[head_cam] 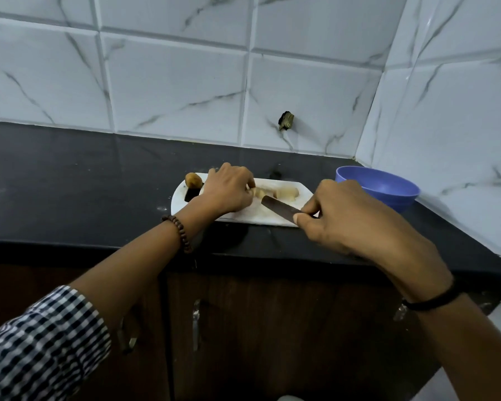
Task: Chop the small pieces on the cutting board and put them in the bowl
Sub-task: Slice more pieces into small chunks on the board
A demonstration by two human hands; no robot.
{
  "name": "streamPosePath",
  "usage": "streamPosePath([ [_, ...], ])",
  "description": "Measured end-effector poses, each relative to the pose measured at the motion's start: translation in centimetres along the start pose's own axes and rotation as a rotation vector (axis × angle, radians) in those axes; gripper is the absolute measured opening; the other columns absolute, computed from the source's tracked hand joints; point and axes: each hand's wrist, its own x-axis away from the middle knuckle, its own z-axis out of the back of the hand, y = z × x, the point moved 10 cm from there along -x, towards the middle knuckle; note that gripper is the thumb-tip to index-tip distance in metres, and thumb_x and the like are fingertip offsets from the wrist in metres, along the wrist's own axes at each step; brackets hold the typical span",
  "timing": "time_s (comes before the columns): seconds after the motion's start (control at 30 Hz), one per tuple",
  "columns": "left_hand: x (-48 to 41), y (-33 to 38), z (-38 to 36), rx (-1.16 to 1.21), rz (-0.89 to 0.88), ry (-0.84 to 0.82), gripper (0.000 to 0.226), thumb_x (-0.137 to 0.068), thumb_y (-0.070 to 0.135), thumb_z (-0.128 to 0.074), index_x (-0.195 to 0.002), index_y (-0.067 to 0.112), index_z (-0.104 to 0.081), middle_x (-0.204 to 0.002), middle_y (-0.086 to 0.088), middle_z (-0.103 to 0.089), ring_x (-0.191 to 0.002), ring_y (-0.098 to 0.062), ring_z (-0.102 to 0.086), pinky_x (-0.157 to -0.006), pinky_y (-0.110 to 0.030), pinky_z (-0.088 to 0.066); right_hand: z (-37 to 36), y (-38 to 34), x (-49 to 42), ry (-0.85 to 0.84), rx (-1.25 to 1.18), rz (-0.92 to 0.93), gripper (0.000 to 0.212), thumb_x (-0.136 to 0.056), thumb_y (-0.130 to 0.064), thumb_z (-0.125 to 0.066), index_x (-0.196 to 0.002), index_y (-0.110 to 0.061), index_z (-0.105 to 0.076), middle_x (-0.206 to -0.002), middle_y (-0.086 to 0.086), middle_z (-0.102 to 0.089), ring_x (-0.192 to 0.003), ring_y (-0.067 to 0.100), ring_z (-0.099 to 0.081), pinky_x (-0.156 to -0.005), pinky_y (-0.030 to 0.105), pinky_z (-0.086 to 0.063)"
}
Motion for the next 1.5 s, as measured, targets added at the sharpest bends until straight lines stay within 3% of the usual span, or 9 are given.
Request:
streamPosePath([
  [0.17,0.3,-1.9,1.4,-0.154,0.06,0.073,0.025,-0.094,0.024,-0.052,-0.112,0.021,-0.068,-0.111,0.001,-0.065,-0.116,-0.023,-0.047,-0.092,-0.039,-0.032,0.7,1.1,0.2,0.097,-0.099,-0.027,0.028,-0.096,-0.033,-0.055,-0.101,-0.015,-0.076,-0.07,0.006,-0.067,-0.064,0.019,-0.062,-0.053,0.029,-0.046],
  [0.3,0.1,-2.4,1.4,-0.18,0.068,0.021,0.028,-0.093,0.027,-0.055,-0.117,0.025,-0.067,-0.114,0.003,-0.064,-0.117,-0.022,-0.045,-0.09,-0.037,-0.031,0.3,2.0,-0.5,0.154,-0.181,-0.05,0.028,-0.096,-0.036,-0.055,-0.102,-0.018,-0.075,-0.062,0.004,-0.06,-0.062,0.014,-0.058,-0.048,0.024,-0.041],
  [0.47,-0.1,0.3,0.7,-0.172,-0.067,-0.031,0.04,-0.093,0.029,-0.056,-0.132,0.035,-0.057,-0.125,0.002,-0.054,-0.124,-0.022,-0.038,-0.097,-0.041,-0.027,-0.8,3.0,-1.5,0.157,-0.239,-0.071,0.026,-0.097,-0.037,-0.055,-0.101,-0.02,-0.074,-0.075,0.007,-0.065,-0.047,0.009,-0.046,-0.046,0.023,-0.036],
  [0.53,-0.1,1.7,0.4,-0.177,-0.145,-0.035,0.035,-0.096,0.034,-0.055,-0.13,0.04,-0.058,-0.126,0.004,-0.055,-0.122,-0.02,-0.039,-0.092,-0.038,-0.026,-0.9,3.5,-1.6,0.166,-0.255,-0.074,0.026,-0.097,-0.035,-0.055,-0.098,-0.02,-0.075,-0.073,0.007,-0.066,-0.049,0.008,-0.046,-0.049,0.024,-0.039],
  [0.77,0.0,1.5,0.9,0.005,-0.097,-0.033,0.022,-0.089,0.036,-0.067,-0.11,0.033,-0.073,-0.105,0.015,-0.069,-0.107,-0.013,-0.052,-0.086,-0.033,-0.026,-1.2,5.3,-1.5,0.212,-0.305,-0.097,0.024,-0.096,-0.037,-0.055,-0.106,-0.024,-0.072,-0.072,0.006,-0.069,-0.046,0.011,-0.062,-0.049,0.024,-0.05],
  [0.93,1.2,0.7,2.3,0.085,0.001,-0.037,0.02,-0.091,0.028,-0.068,-0.11,0.027,-0.075,-0.095,0.013,-0.062,-0.088,-0.006,-0.042,-0.08,-0.029,-0.02,-1.7,5.2,-1.4,0.235,-0.332,-0.086,0.026,-0.096,-0.037,-0.057,-0.108,-0.022,-0.073,-0.073,0.005,-0.069,-0.067,0.015,-0.063,-0.069,0.037,-0.058],
  [1.07,1.7,0.2,2.4,0.15,0.061,-0.009,0.019,-0.086,0.028,-0.072,-0.104,0.026,-0.077,-0.101,0.011,-0.071,-0.099,-0.009,-0.055,-0.08,-0.029,-0.02,-2.0,3.6,-1.5,0.257,-0.329,-0.055,0.026,-0.095,-0.038,-0.056,-0.105,-0.025,-0.075,-0.07,0.005,-0.068,-0.064,0.017,-0.065,-0.067,0.036,-0.058],
  [1.3,2.1,-0.4,2.7,0.187,0.095,0.033,0.019,-0.083,0.036,-0.074,-0.099,0.027,-0.079,-0.07,0.017,-0.052,-0.085,-0.009,-0.045,-0.08,-0.029,-0.023,-2.7,1.3,-2.7,0.286,-0.29,-0.022,0.029,-0.094,-0.04,-0.054,-0.102,-0.021,-0.075,-0.065,0.003,-0.06,-0.065,0.026,-0.066,-0.067,0.038,-0.059],
  [1.5,2.4,-0.8,2.7,0.19,0.109,0.066,0.018,-0.082,0.039,-0.073,-0.097,0.031,-0.079,-0.076,0.011,-0.058,-0.086,-0.012,-0.052,-0.079,-0.029,-0.022,-3.4,0.6,-3.7,0.286,-0.174,0.015,0.034,-0.095,-0.046,-0.053,-0.116,-0.027,-0.07,-0.085,0.001,-0.065,-0.072,0.022,-0.065,-0.063,0.034,-0.055],
])
